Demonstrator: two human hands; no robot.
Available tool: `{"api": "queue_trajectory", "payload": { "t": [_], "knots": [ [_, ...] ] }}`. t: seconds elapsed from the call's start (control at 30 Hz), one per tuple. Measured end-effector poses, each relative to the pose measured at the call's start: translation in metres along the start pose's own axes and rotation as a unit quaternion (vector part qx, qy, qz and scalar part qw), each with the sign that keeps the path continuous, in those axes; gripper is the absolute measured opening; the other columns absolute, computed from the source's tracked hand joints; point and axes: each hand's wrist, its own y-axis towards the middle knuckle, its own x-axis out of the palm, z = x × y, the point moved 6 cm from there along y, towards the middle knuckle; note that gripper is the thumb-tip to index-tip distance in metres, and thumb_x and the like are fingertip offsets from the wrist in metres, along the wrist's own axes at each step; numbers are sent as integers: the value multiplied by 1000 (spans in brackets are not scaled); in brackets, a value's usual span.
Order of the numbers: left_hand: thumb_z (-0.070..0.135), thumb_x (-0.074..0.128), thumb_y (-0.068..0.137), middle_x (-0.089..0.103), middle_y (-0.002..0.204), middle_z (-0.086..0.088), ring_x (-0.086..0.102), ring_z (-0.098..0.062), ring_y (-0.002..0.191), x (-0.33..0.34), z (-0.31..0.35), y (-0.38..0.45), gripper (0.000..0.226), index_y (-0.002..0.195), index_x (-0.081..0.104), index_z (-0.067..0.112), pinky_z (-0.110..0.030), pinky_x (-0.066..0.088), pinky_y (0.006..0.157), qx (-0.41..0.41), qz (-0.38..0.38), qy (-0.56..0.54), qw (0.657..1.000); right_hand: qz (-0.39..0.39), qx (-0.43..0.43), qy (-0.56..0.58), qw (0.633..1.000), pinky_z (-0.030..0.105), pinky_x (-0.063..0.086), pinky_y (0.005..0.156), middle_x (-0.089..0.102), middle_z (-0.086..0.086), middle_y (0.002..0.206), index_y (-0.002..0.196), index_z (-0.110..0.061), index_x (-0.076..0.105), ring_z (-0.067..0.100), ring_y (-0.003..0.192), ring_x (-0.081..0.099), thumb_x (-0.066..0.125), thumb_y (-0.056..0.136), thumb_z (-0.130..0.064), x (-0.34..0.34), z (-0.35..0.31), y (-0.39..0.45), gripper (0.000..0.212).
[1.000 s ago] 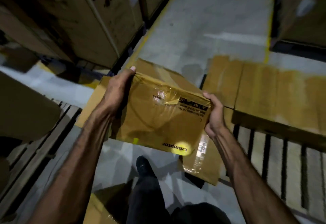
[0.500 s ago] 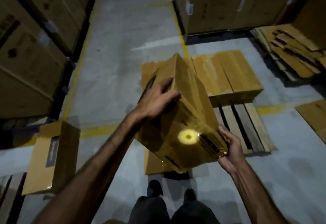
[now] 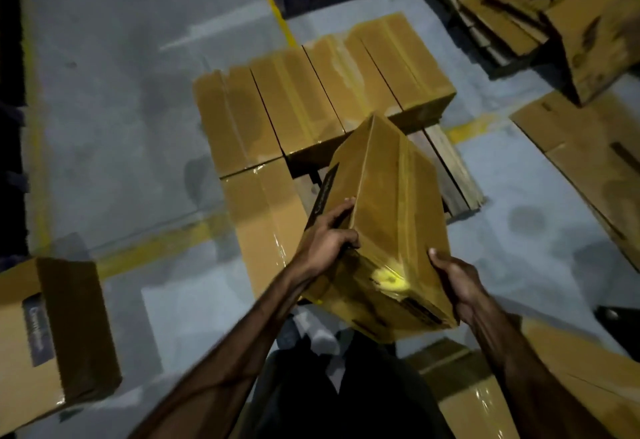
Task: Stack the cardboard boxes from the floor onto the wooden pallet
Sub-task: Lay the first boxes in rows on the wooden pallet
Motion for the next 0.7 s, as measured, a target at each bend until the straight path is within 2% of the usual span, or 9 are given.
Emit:
{"api": "queue_trajectory", "payload": {
  "t": [0.1,0.17,0.23,0.3,0.4,0.43,0.5,0.6,0.7],
  "knots": [
    [9,73,68,42,164,7,41,-13,149,22,-22,17,90,154,53,21,-27,54,101,-8,11,-31,999,-8,26,-19,999,56,58,96,78,10,112,123,-7,73,37,100,74,93,56,-71,2,-5,13,94],
    [17,76,57,46,161,12,43,-11,147,37,-38,31,97,151,57,28,-33,51,108,-20,27,-33,999,-10,40,-28,999,49,55,93,74,11,111,122,-6,68,34,100,70,84,81,-55,-4,-10,28,65],
    [23,76,46,51,157,13,44,-12,147,49,-58,48,98,143,63,34,-42,49,113,-29,51,-45,997,9,47,-45,998,47,53,89,71,12,112,124,-10,65,33,99,68,79,90,-49,-19,-12,56,54],
    [9,72,42,56,153,0,48,-22,145,58,-79,65,97,138,66,21,-37,56,102,-39,84,-82,992,21,30,-79,996,46,56,87,74,12,113,123,-7,70,34,97,70,83,82,-58,-28,-12,90,66],
    [-17,58,57,64,140,-8,55,-27,137,69,-120,83,78,132,63,3,-24,57,68,-81,118,-128,981,71,10,-149,986,53,58,94,74,7,112,120,-16,68,35,101,70,83,57,-85,-44,5,146,95],
    [-28,51,65,67,134,-7,56,-27,135,71,-139,87,72,129,64,2,-26,58,68,-103,130,-151,975,80,9,-178,981,54,56,97,70,5,113,121,-18,61,36,105,68,82,59,-86,-43,9,158,95],
    [-38,40,75,71,126,0,61,-26,131,73,-176,94,71,127,65,3,-41,62,84,-141,157,-169,963,82,5,-231,969,52,51,100,61,6,117,128,-20,47,39,114,62,79,78,-72,-39,14,174,79],
    [-33,41,82,75,119,-2,67,-27,119,80,-230,105,65,126,68,6,-48,61,80,-178,214,-139,950,63,-11,-273,960,56,50,104,60,11,130,138,-21,40,41,120,59,76,86,-64,-33,29,203,77],
    [-30,43,87,76,107,-1,70,-27,105,92,-276,118,54,118,70,6,-61,55,92,-194,260,-112,939,52,-62,-301,950,55,52,100,62,11,131,136,-22,42,40,115,61,71,83,-72,-32,47,232,79]
  ]
}}
